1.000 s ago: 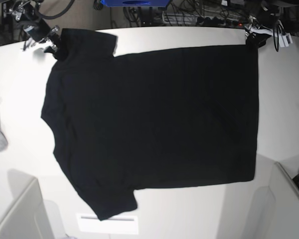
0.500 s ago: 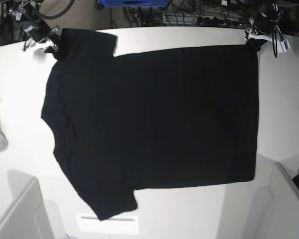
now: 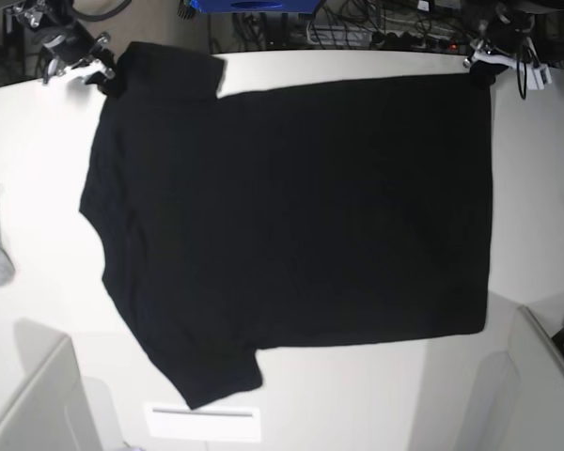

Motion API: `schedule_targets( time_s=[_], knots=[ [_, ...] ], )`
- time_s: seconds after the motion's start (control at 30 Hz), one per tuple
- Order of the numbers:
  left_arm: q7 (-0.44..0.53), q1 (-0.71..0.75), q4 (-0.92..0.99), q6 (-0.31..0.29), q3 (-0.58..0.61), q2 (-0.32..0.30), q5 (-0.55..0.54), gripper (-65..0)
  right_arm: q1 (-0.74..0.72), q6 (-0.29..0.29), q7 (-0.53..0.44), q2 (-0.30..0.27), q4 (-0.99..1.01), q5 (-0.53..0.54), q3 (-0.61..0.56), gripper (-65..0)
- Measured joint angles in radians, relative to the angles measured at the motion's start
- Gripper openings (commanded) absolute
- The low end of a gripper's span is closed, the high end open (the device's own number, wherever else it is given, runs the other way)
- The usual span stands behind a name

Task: Fold the T-shirt properly
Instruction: 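Lift both grasped corners and pull the shirt toward the robot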

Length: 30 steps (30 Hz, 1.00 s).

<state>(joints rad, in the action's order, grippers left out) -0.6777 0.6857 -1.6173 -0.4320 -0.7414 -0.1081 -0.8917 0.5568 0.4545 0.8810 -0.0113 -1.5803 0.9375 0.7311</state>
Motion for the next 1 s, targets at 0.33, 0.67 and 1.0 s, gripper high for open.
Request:
schedule_targets(
  time_s=[0.33, 0.67, 1.0],
  knots=[
    [-0.005, 0.074, -0.207, -0.002, -0.061, -0.015, -0.005, -65.0, 0.066, -0.025, 0.049, 0.042, -0.26, -0.057, -0.005, -65.0],
    [-0.01, 0.01, -0.224, -0.002, -0.024, -0.013, -0.003, -65.0, -0.17, -0.028, 0.206, 0.019, -0.335, -0.061, -0.004, -65.0],
    [-0.35, -0.229, -0.217, -0.002, -0.203, 0.024, 0.0, -65.0, -0.384, -0.123, 0.249, 0.014, -0.276, -0.15, -0.008, -65.0]
  ],
)
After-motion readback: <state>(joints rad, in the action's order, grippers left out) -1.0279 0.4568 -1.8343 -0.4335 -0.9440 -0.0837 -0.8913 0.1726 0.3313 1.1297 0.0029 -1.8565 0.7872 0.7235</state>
